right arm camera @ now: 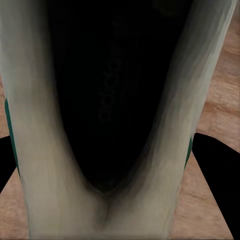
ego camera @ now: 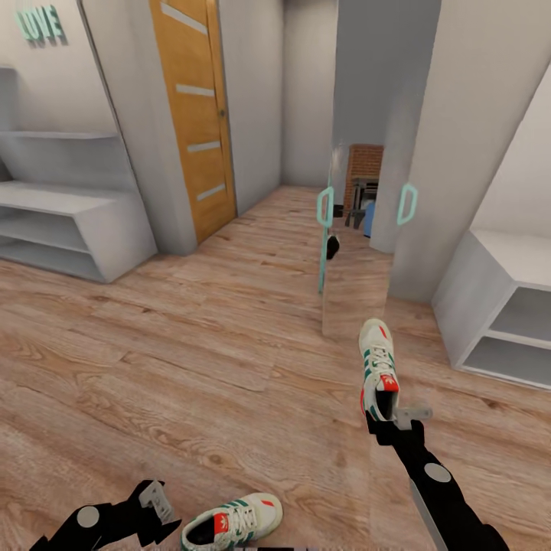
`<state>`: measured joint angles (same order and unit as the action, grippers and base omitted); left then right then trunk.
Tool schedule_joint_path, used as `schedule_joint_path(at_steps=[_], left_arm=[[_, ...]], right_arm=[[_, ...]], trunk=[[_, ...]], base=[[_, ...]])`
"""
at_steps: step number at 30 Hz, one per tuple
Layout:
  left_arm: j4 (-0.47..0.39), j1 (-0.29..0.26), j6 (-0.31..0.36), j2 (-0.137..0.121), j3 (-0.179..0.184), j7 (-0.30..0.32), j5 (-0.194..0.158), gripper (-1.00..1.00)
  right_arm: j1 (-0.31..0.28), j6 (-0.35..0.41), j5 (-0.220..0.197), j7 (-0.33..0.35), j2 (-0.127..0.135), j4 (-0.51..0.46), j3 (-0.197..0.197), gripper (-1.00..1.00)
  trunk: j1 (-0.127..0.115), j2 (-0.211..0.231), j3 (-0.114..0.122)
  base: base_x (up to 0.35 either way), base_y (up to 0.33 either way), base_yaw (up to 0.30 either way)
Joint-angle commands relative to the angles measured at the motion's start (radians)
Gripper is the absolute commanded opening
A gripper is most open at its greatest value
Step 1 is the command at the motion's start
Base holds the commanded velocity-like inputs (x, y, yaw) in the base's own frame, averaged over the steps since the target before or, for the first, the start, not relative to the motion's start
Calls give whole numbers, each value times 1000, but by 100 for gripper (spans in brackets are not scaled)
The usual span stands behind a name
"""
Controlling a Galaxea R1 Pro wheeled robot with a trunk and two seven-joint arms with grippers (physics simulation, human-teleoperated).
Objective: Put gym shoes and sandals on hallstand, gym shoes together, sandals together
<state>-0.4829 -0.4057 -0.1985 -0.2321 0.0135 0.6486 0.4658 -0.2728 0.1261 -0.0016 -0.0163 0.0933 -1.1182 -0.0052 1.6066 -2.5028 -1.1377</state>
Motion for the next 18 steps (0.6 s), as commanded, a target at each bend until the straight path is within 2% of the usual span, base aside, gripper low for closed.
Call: schedule_joint_path(at_steps=[1,15,18], left_arm=[[-1,0,-5,0,2,1,8,100],[-11,-1,-2,2,6,6,13,100],[-15,-3,12,8,11,6,48,100]], right_arm=[[0,6,0,-2,0,-2,1,-100],[0,6,1,-3,0,0,1,-100],[0,6,1,-3,0,0,1,-100]], trunk=[[0,-1,-6],[6,-4,-83],[7,-4,-95]], base=[[0,0,0],[0,0,0],[0,0,0]])
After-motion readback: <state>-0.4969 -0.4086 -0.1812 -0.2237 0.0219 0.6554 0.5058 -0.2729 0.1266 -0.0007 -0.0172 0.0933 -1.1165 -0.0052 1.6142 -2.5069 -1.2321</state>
